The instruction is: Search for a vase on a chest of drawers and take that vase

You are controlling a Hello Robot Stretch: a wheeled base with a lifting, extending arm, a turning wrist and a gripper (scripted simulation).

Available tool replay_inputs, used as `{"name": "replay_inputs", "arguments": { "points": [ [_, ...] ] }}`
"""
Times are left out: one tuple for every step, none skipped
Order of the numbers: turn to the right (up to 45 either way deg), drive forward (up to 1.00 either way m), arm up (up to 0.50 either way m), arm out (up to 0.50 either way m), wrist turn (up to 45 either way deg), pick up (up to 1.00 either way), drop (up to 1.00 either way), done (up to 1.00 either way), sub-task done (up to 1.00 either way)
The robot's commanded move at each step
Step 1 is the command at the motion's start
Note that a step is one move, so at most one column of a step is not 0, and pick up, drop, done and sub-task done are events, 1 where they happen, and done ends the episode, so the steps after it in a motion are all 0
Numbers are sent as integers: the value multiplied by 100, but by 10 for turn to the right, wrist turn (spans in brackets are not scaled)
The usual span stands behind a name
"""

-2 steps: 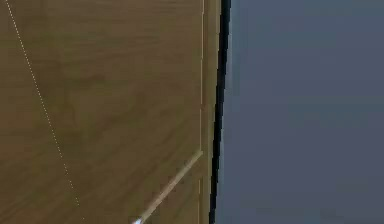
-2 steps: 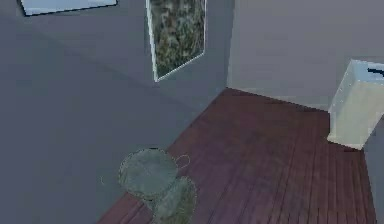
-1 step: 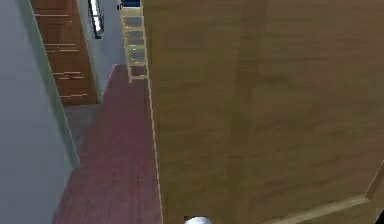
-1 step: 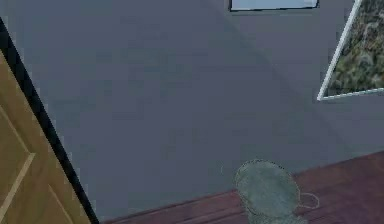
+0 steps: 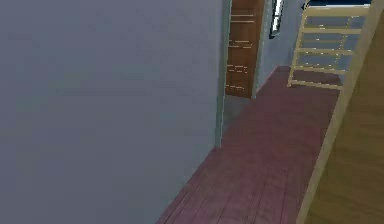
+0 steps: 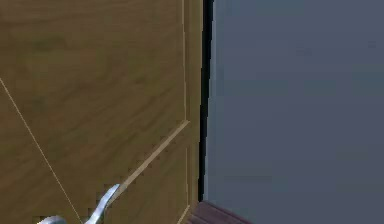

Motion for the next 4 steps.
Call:
{"name": "replay_inputs", "arguments": {
  "points": [
    [-90,0,0,0,0,0,0,0,0],
    [0,60,0,0,0,0,0,0,0],
    [450,0,0,0,0,0,0,0,0],
    [240,0,0,0,0,0,0,0,0]
  ]
}}
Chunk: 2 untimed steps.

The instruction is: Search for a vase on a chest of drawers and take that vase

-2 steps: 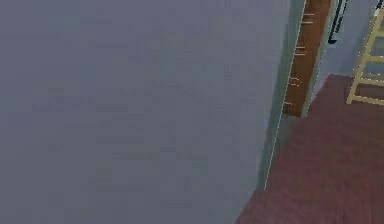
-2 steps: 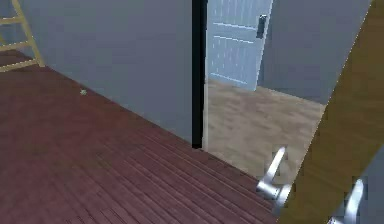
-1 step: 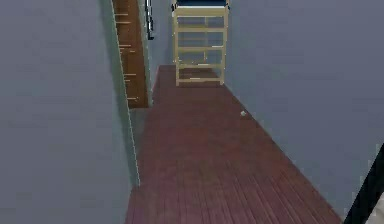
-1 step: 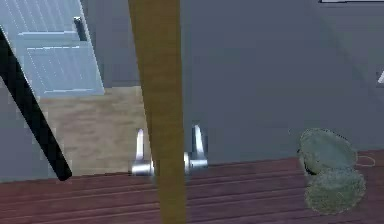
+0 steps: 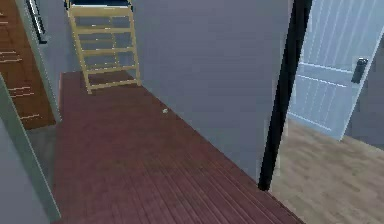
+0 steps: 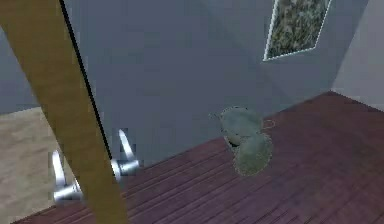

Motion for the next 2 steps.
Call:
{"name": "replay_inputs", "arguments": {
  "points": [
    [0,50,0,0,0,0,0,0,0],
    [450,0,0,0,0,0,0,0,0]
  ]
}}
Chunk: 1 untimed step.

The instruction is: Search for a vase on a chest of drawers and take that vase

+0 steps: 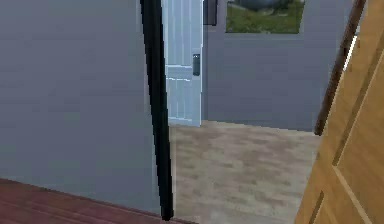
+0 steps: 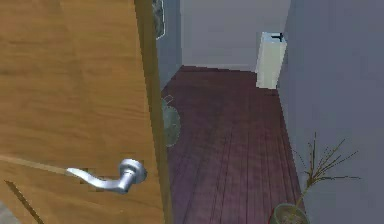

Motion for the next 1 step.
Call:
{"name": "replay_inputs", "arguments": {
  "points": [
    [180,0,0,0,0,0,0,0,0]
  ]
}}
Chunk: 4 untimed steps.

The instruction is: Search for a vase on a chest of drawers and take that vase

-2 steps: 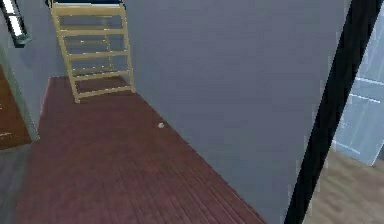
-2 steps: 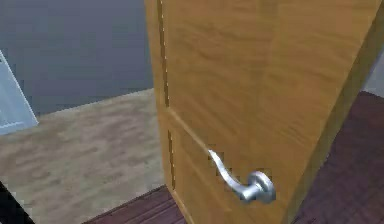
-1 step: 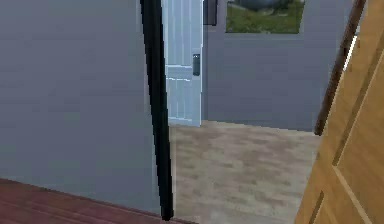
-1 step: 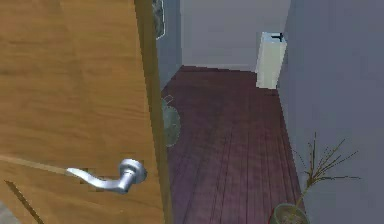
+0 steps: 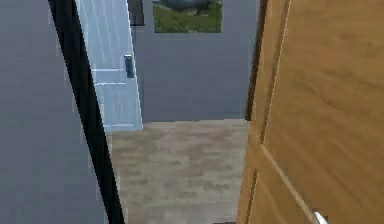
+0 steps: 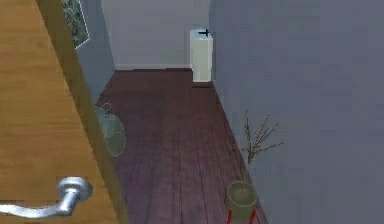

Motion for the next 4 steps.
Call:
{"name": "replay_inputs", "arguments": {
  "points": [
    [0,100,0,0,0,0,0,0,0],
    [0,20,0,0,0,0,0,0,0],
    [390,0,0,0,0,0,0,0,0],
    [0,100,0,0,0,0,0,0,0]
  ]
}}
